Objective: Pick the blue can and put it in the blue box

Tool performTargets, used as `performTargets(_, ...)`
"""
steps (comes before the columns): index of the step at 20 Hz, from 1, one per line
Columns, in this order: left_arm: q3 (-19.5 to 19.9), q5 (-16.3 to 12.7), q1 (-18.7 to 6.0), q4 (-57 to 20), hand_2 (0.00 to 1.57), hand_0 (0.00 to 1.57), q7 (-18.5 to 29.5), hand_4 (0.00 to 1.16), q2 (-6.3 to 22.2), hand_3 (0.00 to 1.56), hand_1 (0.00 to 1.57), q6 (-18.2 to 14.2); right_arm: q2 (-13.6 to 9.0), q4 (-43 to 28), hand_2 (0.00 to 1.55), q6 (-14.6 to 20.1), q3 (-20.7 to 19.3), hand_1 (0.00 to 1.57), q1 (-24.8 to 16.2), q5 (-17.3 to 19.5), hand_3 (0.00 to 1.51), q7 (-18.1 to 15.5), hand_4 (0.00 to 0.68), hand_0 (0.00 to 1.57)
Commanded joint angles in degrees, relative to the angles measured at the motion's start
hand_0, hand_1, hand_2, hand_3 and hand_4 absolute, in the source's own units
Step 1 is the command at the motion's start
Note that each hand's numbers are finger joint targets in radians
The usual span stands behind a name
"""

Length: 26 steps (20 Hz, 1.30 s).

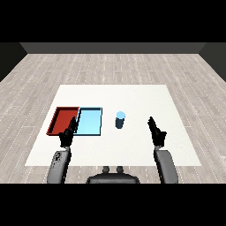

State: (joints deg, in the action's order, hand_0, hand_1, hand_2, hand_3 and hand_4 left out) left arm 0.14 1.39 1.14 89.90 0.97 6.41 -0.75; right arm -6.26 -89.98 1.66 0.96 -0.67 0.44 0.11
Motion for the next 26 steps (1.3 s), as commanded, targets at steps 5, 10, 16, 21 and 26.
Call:
performTargets(5, -0.1, -0.1, 0.1, 1.5, 0.0, 0.0, -1.7, 0.0, -1.7, 0.0, 0.0, 0.9, -3.4, 1.8, 0.0, -6.9, -4.8, 0.0, 1.0, -2.7, 0.0, -1.0, 0.0, 0.0)
performTargets(10, -1.2, -2.4, 0.4, 5.9, 0.0, 0.0, 14.1, 0.0, -4.6, 0.0, 0.0, 2.2, -0.7, -1.2, 0.0, -14.8, -6.4, 0.0, 3.7, -15.4, 0.0, -8.6, 0.0, 0.0)
performTargets(16, -1.6, -1.3, 0.8, 5.9, 0.0, 0.0, 16.2, 0.0, -4.3, 0.0, 0.0, 2.8, -2.2, 1.3, 0.0, -18.2, -8.0, 0.0, 1.2, -15.2, 0.0, -12.6, 0.0, 0.0)
performTargets(21, 0.7, -3.5, 1.9, 2.7, 0.0, 0.0, 19.6, 0.0, -3.7, 0.0, 0.0, 4.8, -0.3, 1.4, 0.0, -18.2, -7.7, 0.0, 0.7, -16.1, 0.0, -11.8, 0.0, 0.0)
performTargets(26, 2.6, -5.8, 0.3, 4.4, 0.0, 0.0, 16.9, 0.0, -3.3, 0.0, 0.0, 5.1, 1.0, 5.5, 0.0, -14.9, -8.0, 0.0, 7.5, -17.3, 0.0, -7.1, 0.0, 0.0)
